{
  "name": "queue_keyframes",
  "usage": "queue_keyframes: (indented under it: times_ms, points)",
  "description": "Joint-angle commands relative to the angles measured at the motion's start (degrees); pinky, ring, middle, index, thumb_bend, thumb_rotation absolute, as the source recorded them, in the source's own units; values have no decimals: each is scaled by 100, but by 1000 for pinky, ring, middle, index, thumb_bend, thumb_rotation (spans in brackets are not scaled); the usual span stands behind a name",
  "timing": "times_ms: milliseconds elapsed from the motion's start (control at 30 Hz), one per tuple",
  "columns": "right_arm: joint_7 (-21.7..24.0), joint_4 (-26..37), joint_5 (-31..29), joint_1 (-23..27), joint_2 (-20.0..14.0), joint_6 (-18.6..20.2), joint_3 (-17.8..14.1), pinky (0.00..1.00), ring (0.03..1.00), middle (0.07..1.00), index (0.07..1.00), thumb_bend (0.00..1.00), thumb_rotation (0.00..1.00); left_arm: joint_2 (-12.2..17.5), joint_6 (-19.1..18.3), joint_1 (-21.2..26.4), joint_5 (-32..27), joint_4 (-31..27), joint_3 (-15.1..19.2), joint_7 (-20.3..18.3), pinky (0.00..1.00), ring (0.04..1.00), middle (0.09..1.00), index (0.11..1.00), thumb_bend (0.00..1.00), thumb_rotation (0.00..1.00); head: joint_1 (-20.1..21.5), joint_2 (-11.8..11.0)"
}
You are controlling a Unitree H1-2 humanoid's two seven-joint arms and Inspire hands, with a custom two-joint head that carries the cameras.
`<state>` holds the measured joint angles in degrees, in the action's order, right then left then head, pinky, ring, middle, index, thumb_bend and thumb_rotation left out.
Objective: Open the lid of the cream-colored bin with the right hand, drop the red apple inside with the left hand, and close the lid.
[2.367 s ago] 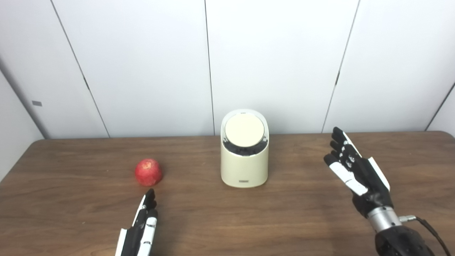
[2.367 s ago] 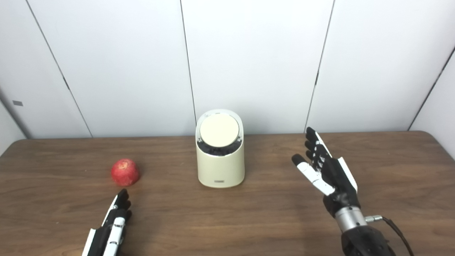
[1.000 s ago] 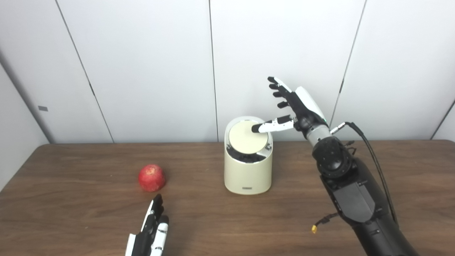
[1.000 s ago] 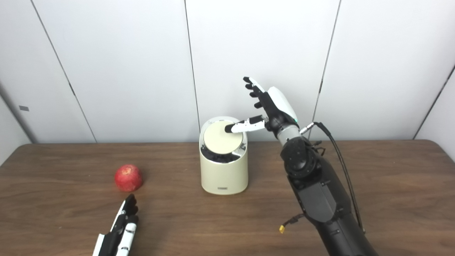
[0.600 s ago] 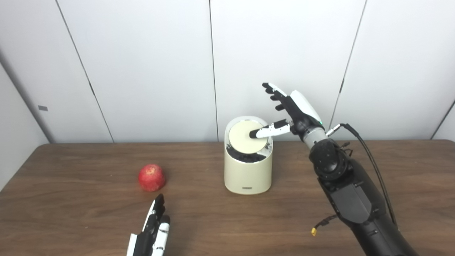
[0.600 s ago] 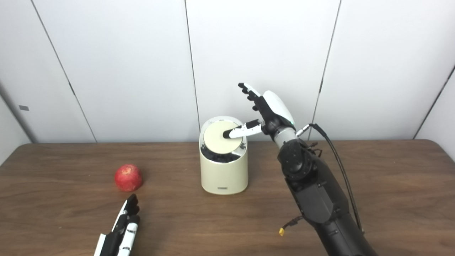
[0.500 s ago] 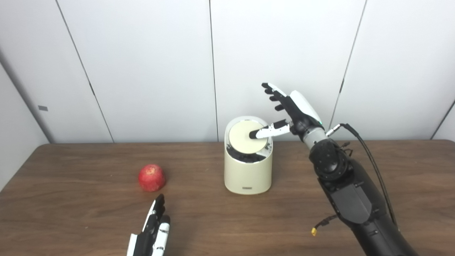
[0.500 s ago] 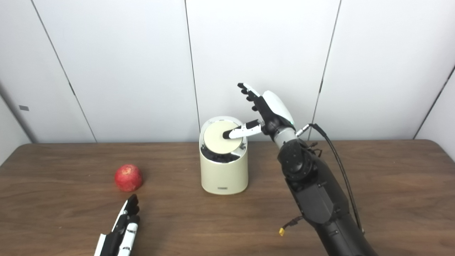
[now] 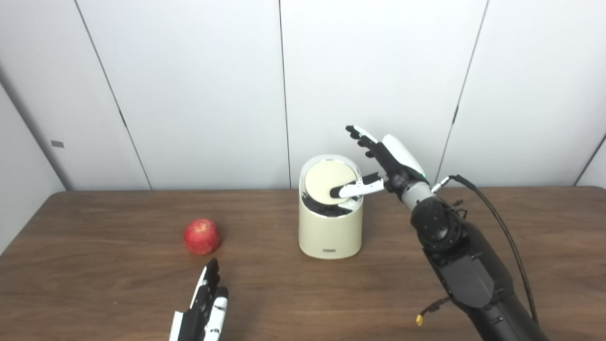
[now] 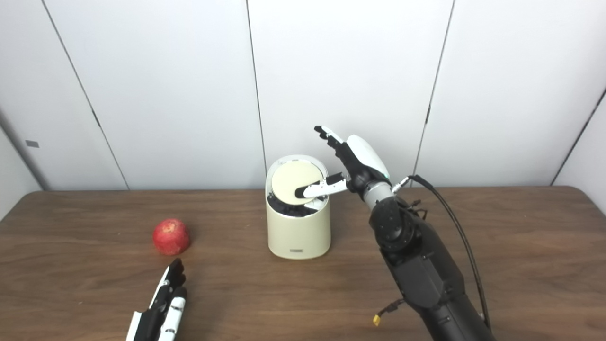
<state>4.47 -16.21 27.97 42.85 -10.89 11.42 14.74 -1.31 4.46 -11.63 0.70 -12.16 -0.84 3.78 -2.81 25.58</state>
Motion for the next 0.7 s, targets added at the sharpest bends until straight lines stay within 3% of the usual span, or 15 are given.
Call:
queue_keyframes:
  times_ms: [0,467,667]
  points:
    - [-134,105,103,230,-3,-228,32,824,902,917,938,953,267,-81,88,-161,56,-25,-47,-10,1000,1000,995,991,280,696,-5,8]
    - [-178,-45,214,287,26,-366,97,819,900,915,935,940,314,-91,145,-158,52,12,-63,-4,1000,1000,988,987,293,671,-16,27]
    - [-117,-62,414,350,-104,-411,228,887,910,918,945,941,298,-122,138,-170,62,-21,-73,24,1000,1000,992,985,283,688,-21,47]
